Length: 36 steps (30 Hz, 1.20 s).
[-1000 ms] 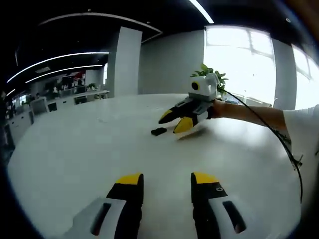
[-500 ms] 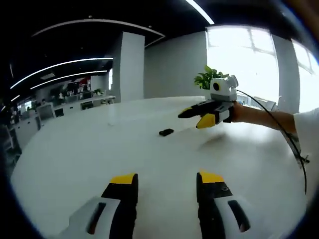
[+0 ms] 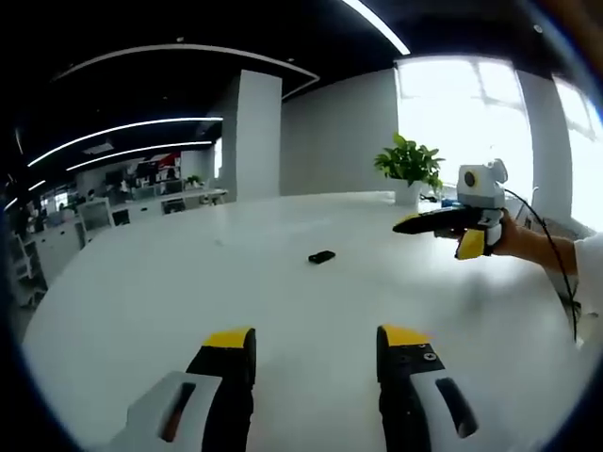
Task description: Snap the two parts of the plastic buckle together until the buckle closes and remains connected.
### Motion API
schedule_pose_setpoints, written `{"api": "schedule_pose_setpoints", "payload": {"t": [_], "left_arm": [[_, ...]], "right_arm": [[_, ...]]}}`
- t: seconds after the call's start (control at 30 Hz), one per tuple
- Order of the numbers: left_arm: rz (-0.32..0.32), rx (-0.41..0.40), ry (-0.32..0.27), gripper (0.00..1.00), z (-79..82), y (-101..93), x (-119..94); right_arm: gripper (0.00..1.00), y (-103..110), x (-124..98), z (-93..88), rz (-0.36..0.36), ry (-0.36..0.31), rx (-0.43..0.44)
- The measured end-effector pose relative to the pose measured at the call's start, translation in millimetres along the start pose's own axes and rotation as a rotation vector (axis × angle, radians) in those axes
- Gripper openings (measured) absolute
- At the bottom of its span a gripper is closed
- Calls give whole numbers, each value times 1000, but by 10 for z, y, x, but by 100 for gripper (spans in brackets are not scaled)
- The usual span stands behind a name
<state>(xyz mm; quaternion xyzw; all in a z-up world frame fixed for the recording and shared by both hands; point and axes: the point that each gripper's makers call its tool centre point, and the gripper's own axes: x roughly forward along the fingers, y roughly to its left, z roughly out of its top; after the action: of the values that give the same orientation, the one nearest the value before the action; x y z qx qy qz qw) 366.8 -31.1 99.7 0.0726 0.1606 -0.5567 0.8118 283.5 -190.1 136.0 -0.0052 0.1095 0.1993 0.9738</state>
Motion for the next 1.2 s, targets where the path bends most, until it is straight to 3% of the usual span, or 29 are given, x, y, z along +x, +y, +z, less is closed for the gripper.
{"api": "schedule_pose_setpoints", "payload": {"t": [0.2, 0.27, 0.43, 0.53, 0.7, 0.87, 1.07, 1.2], "left_arm": [[28, -23, -30, 58, 81, 79, -51], [25, -81, -40, 60, 78, 82, -63], [32, -137, -50, 66, 160, 69, -174], [45, -135, -40, 65, 227, 5, -273], [75, -85, -62, 73, 365, -168, -470], [115, 6, -14, 79, 345, -311, -656], [116, -2, -14, 85, 274, -498, -843], [114, -9, -19, 85, 214, -582, -926]], "right_arm": [[91, -34, -272, 92, -73, -47, 35], [96, -43, -377, 46, -103, 7, 19], [100, -79, -595, 134, -171, 7, -43], [100, -87, -718, 174, -200, -11, -22], [97, -56, -901, 181, -222, -9, 3], [94, 70, -1047, 192, -224, -7, -22], [98, 182, -1249, 189, -269, 9, -52], [99, 246, -1377, 224, -304, -22, -56]]}}
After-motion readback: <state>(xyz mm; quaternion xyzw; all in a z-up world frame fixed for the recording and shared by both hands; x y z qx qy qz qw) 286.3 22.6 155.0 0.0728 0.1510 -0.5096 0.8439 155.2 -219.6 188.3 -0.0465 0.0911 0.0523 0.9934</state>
